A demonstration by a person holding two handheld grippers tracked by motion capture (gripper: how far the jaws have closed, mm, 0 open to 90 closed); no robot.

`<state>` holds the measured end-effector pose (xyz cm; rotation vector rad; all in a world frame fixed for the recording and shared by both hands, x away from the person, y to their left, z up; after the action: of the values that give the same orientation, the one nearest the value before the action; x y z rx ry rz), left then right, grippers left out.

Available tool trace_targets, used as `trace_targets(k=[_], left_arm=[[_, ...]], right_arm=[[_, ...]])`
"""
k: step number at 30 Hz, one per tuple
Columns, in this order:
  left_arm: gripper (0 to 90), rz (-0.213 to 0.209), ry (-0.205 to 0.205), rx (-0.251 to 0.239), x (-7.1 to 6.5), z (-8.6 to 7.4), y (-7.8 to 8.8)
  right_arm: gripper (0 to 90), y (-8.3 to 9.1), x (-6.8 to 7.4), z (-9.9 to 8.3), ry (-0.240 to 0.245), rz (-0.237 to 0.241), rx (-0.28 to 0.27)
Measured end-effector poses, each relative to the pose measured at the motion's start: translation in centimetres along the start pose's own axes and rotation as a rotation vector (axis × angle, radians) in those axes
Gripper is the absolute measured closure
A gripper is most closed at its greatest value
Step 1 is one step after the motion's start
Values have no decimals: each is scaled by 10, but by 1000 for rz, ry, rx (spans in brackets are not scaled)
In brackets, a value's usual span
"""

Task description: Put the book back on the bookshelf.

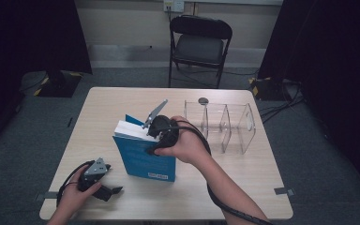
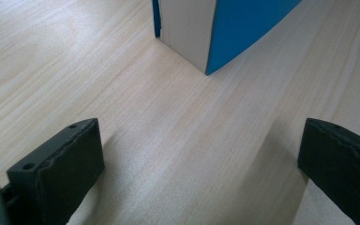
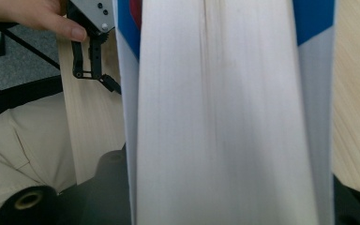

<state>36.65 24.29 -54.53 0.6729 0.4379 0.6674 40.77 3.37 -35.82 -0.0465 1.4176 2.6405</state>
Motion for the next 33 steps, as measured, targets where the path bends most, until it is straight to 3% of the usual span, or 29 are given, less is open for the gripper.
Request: trace_targets(k=[13,20,26,33], left_arm=[[0,0,0,0,0,0,0],[0,-1,-1,6,0,0,0],[0,0,-4,5,0,0,1],[0,-3,2,5,0,0,0]], right_arm=[[594,0,0,0,-12,-3,-21],[587,0,-1,0,-28,5,0],[589,1,-2,-1,-32,26,85],[590,1,-3,-1,-28,33,122]])
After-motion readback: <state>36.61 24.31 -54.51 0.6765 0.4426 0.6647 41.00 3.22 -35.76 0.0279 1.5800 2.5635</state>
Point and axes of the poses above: each handheld gripper's, and its own axes: y roughly backward along the jaws, z roughly out of its top, x roughly to its left, the point moved 6 cm from there along -y, roughly forward along the jaws, and after that the axes turned 12 degrees about y, right-handed, at the moved point
